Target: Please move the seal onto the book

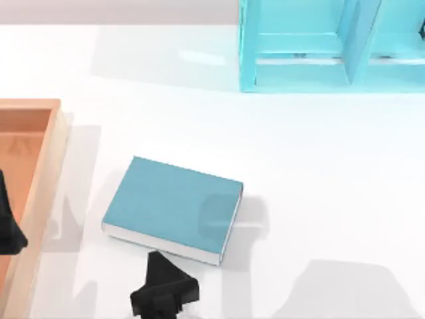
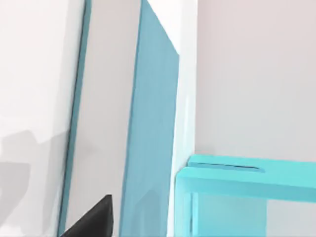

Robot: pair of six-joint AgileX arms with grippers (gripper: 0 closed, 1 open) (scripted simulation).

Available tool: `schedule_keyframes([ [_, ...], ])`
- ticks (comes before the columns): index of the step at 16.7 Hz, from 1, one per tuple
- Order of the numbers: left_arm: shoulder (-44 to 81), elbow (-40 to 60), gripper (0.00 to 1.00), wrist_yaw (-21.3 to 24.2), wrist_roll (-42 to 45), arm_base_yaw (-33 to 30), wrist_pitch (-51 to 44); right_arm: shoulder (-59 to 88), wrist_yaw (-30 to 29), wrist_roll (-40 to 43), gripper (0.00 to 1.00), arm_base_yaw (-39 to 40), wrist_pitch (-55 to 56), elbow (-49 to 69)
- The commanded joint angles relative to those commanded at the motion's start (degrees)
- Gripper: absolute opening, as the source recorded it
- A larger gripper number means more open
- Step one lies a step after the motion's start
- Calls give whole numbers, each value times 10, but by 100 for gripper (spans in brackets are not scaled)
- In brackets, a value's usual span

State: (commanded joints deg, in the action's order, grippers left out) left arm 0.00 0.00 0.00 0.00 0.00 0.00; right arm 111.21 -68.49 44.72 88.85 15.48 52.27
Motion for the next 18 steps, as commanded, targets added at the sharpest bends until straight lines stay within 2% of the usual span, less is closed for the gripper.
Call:
schedule_keyframes([
  [4, 0, 0, 100, 0, 0, 0, 0, -14, 12, -7, 100, -14, -2, -7],
  [8, 0, 0, 100, 0, 0, 0, 0, -117, 78, -50, 100, -99, -18, -59],
  [12, 0, 0, 100, 0, 0, 0, 0, -310, 192, -121, 100, -252, -45, -147],
  [18, 0, 0, 100, 0, 0, 0, 0, -710, 408, -259, 100, -537, -98, -315],
])
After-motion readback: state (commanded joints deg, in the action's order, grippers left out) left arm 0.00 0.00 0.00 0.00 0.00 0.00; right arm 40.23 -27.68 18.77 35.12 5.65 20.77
